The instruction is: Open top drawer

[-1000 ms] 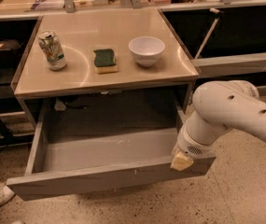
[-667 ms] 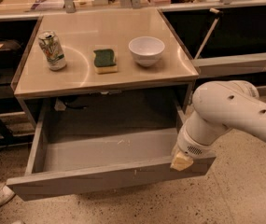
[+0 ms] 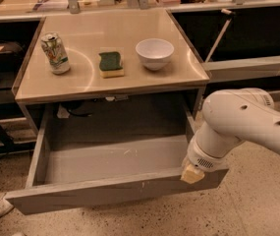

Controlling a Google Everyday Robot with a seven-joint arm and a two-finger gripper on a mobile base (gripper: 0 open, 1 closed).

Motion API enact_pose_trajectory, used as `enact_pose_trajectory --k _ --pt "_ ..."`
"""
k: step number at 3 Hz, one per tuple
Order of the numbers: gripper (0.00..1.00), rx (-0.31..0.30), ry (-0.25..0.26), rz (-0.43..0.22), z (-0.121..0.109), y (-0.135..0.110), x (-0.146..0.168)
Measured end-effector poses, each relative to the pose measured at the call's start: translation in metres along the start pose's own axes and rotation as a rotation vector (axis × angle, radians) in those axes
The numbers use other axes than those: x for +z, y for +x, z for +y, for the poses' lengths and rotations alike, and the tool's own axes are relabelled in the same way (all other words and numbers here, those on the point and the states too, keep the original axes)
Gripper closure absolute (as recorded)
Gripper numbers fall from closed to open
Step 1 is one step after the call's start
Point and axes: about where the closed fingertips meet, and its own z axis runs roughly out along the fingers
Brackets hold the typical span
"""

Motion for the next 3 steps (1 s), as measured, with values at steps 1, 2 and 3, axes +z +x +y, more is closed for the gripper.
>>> enact_pose_trajectory --k 1,2,3 --pt "1.0 0.014 -0.004 0.003 0.0045 0.0038 0.0004" --pt "1.0 0.029 -0.007 0.006 0.0095 0.0071 0.0006" --pt "1.0 0.043 -0.01 0.009 0.0144 0.0098 0.0005"
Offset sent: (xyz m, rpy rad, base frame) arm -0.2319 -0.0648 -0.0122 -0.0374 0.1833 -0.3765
